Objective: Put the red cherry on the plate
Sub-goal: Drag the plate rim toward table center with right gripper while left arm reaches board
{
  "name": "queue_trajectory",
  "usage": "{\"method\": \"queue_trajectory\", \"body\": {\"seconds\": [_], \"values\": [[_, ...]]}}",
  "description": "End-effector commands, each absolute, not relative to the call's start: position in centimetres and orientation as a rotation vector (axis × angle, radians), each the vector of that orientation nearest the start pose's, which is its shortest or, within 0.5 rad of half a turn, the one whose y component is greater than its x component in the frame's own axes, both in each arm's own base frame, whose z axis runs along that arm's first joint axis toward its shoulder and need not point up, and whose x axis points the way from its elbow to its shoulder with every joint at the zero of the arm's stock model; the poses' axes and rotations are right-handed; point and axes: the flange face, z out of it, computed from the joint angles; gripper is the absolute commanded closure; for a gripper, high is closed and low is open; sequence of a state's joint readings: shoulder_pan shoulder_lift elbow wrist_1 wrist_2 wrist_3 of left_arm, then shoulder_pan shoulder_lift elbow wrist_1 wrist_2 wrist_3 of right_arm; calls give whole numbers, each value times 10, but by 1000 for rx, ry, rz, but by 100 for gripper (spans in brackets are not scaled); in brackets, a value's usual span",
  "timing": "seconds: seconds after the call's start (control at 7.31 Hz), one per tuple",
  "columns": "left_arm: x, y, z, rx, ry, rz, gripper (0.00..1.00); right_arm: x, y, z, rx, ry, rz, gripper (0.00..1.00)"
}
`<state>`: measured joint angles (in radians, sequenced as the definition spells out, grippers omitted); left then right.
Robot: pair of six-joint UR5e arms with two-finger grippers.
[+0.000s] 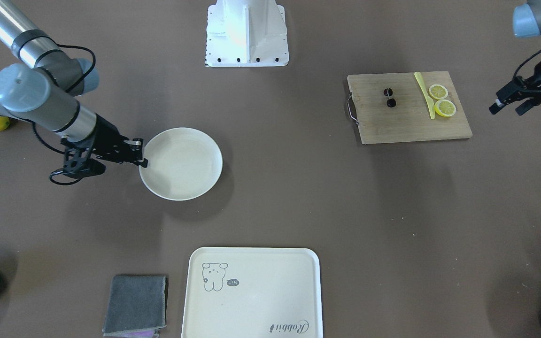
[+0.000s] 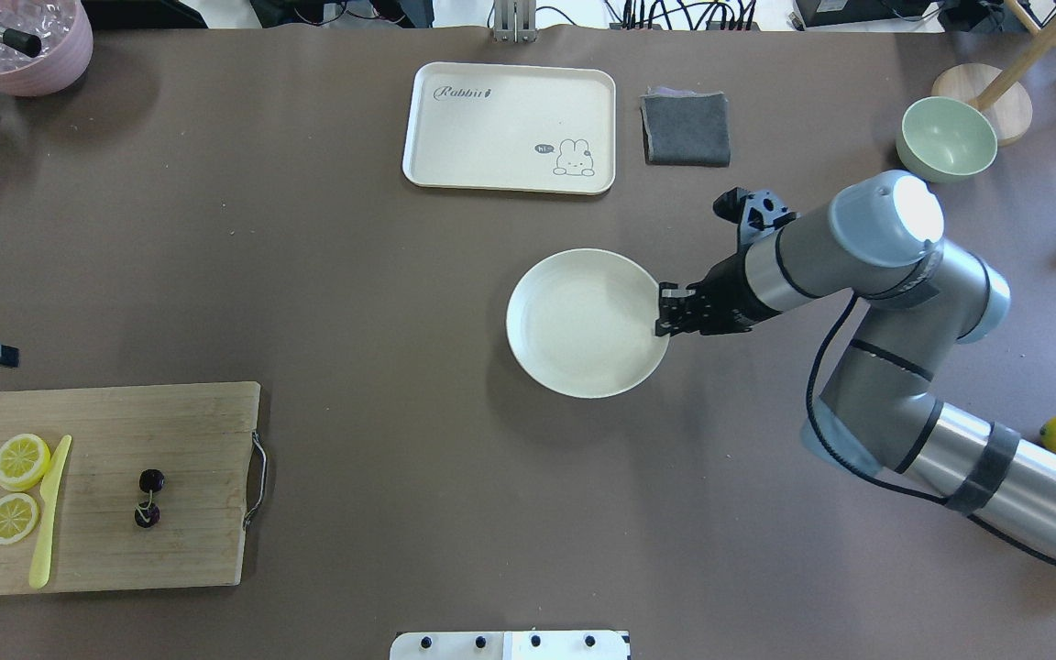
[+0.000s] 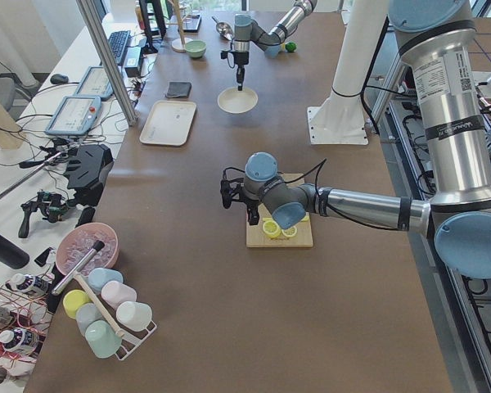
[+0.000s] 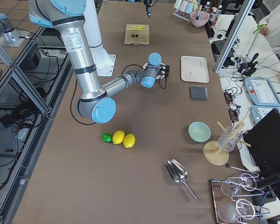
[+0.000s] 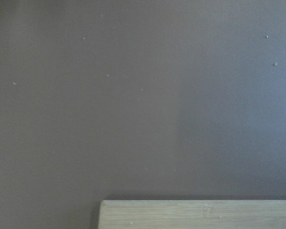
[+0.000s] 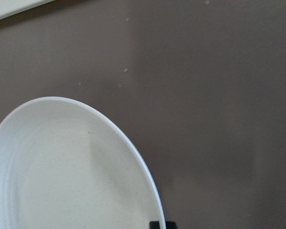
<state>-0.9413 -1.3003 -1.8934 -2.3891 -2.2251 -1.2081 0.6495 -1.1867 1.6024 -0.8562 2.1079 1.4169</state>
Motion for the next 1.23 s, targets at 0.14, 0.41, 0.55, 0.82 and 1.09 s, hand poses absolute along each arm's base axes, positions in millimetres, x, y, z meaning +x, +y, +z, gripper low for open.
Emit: {"method": "queue_trajectory", "body": {"seconds": [0.14,0.41,0.55,0.82,1.09], "values": [[285,-307,494,-8,1030,-294,5,-522,-407,310,-10,-1215,176,100],[308,-293,491,3,1025,-264,5,-541,-391,315,21,-1194,191,100],[319,-285,491,2,1020,-258,7,-541,-390,314,25,-1197,192,100],[328,-277,493,-1,1013,-240,9,-541,-389,312,28,-1203,190,1],[340,-272,495,13,1004,-230,27,-515,-410,305,33,-1222,194,0]]}}
